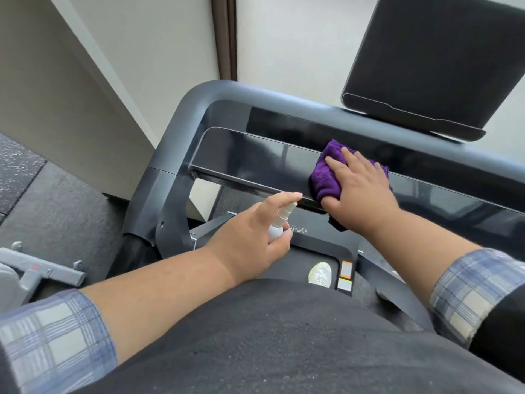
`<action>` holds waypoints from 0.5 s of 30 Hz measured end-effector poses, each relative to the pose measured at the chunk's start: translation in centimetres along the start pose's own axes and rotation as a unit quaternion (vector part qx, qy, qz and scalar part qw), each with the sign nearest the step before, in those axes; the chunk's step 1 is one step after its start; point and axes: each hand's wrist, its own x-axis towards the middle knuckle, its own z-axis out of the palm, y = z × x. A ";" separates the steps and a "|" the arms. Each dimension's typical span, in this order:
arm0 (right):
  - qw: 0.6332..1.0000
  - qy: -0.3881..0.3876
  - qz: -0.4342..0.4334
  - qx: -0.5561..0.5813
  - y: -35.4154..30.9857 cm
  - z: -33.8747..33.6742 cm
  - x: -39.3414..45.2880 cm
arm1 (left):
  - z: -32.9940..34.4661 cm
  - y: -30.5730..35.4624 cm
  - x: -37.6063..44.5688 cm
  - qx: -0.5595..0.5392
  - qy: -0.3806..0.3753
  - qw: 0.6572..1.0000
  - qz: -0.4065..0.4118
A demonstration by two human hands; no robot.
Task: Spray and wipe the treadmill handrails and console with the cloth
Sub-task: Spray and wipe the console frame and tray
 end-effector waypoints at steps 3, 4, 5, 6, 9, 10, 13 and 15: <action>0.999 -0.046 -0.023 0.001 -0.2 -0.4 0.5 | 0.0 -0.1 -0.1 -0.004 0.002 1.000 -0.006; 0.998 -0.058 -0.029 0.006 -0.2 -0.5 0.7 | 0.1 -0.1 -0.1 -0.006 0.003 1.000 -0.007; 0.997 -0.068 -0.031 0.012 -0.3 -0.6 0.9 | 0.1 -0.1 -0.1 -0.008 0.004 1.000 -0.007; 0.997 -0.074 -0.029 0.019 -0.5 -0.8 1.0 | 0.1 -0.1 -0.2 -0.009 0.005 1.000 -0.008; 0.998 -0.031 0.005 0.053 -2.5 -0.4 1.4 | -0.1 -0.2 -0.5 -0.007 0.011 1.000 -0.010; 0.998 -0.002 0.027 0.063 -3.3 -0.1 1.4 | -0.2 -0.2 -0.7 -0.004 0.012 1.000 -0.009; 0.994 0.056 0.071 0.059 -5.4 0.8 2.0 | -0.9 -0.5 -1.7 0.001 0.020 1.000 -0.018; 0.996 0.057 0.051 0.050 -6.8 0.9 2.8 | -1.5 -0.8 -2.4 0.005 0.030 0.999 -0.034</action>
